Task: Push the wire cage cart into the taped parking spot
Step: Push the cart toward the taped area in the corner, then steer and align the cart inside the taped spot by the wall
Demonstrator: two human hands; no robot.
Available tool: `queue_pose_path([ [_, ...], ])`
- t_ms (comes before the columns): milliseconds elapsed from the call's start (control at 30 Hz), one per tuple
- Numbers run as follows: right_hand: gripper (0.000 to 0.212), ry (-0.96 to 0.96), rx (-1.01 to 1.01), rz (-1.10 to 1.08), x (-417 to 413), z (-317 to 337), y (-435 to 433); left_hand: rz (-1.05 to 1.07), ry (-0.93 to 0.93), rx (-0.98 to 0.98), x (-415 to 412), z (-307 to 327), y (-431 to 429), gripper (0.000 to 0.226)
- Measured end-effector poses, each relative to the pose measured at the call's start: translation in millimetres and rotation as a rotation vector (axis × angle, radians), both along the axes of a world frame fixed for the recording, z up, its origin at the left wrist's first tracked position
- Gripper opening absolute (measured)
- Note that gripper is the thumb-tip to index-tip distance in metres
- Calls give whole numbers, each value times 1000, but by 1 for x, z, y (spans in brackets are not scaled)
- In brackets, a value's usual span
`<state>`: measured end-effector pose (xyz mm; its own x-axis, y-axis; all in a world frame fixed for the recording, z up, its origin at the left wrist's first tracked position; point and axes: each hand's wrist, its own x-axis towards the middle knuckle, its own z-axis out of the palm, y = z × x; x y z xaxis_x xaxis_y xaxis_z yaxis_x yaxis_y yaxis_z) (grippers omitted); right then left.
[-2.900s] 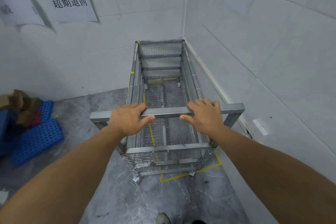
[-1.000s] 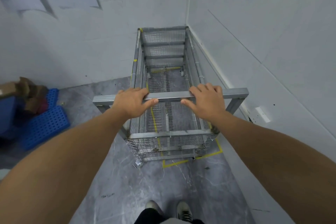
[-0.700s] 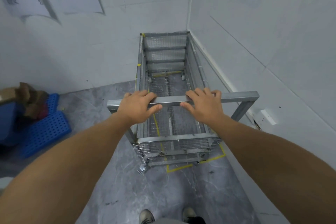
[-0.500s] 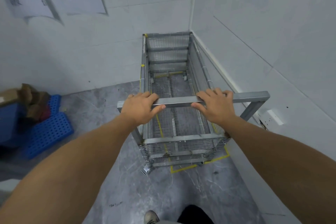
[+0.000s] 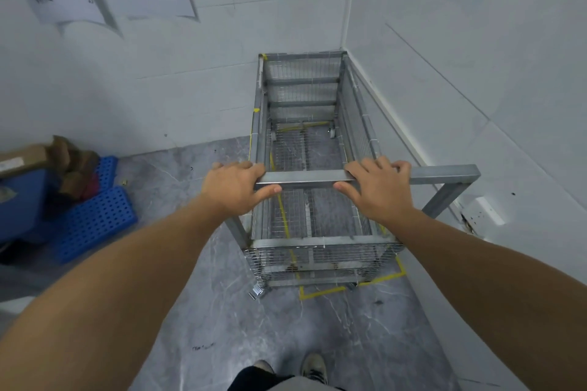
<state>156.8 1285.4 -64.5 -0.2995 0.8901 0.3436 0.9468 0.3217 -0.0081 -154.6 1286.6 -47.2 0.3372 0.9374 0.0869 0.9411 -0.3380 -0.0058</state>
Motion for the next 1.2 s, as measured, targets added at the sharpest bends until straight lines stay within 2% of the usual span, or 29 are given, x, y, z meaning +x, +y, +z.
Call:
queue_pose_path([
  [100, 51, -25, -22, 17, -1, 4, -1, 61, 28, 55, -7, -4, -9, 71],
  [233, 61, 7, -124, 142, -28, 12, 0, 81, 32, 65, -4, -4, -10, 71],
  [467, 50, -70, -160, 116, -54, 7, 6, 61, 3, -28, -8, -1, -6, 70],
  [700, 58, -79, -158, 137, -53, 10, 7, 68, -20, 18, -7, -3, -8, 72],
  [833, 55, -95, -178, 130, -54, 12, 7, 62, -11, 22, -8, 0, -5, 74],
  [1033, 51, -89, -171, 135, -51, 10, 7, 87, -19, 21, -3, -1, -9, 63],
  [1200, 52, -97, -150, 137, -50, 11, 6, 107, -20, 0, 0, 2, -11, 67],
])
